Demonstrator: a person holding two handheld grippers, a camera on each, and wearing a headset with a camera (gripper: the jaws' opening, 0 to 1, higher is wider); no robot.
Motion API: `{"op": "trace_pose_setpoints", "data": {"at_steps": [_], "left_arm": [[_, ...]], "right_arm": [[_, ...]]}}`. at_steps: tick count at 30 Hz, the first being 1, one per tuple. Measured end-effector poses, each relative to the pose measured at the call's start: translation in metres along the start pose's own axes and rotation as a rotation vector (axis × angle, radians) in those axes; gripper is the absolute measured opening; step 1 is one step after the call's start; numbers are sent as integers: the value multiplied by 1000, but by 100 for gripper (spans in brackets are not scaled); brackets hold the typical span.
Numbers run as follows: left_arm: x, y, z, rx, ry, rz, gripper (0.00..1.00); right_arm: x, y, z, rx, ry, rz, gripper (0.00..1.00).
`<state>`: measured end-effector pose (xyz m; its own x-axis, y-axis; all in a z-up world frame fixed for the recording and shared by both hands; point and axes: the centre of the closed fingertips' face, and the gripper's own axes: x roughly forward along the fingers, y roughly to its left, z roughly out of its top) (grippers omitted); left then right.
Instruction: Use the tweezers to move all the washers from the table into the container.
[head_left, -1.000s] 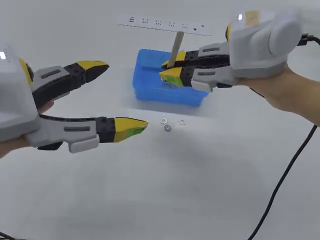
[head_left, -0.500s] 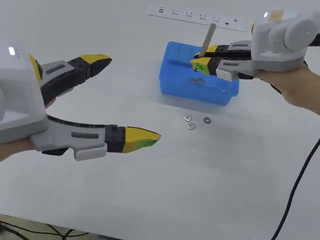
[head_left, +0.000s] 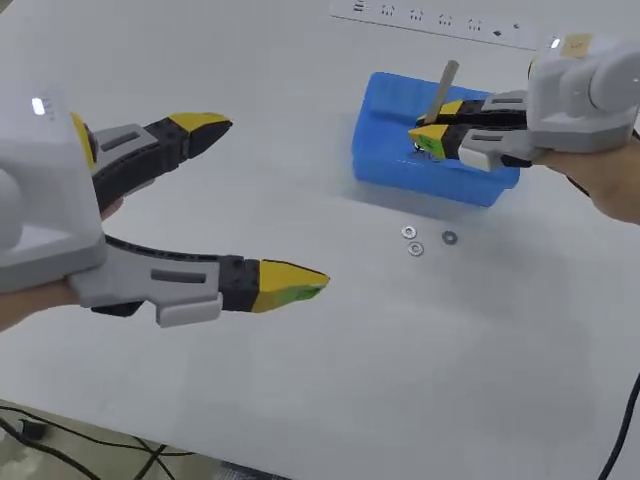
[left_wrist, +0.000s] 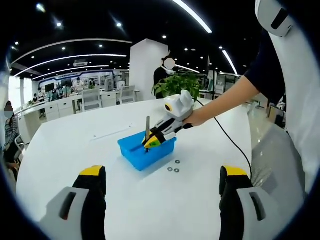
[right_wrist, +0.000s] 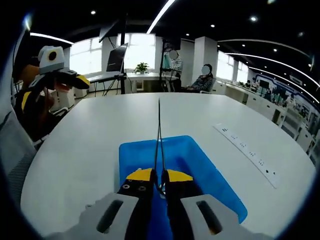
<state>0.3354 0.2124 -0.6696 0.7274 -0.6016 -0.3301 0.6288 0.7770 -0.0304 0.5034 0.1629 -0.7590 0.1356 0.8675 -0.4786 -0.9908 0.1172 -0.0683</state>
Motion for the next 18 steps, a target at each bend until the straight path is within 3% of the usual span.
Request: {"op": "trace_pose_setpoints", "data": {"at_steps": [10,18], "left_arm": [[7,-7,1,-6,4,-23,100],[6,-6,-1,-3,11,-20,100]], "right_arm": [[-5,3,0,12,10,6,10],[-6,6,1,5,0,8,8]]}}
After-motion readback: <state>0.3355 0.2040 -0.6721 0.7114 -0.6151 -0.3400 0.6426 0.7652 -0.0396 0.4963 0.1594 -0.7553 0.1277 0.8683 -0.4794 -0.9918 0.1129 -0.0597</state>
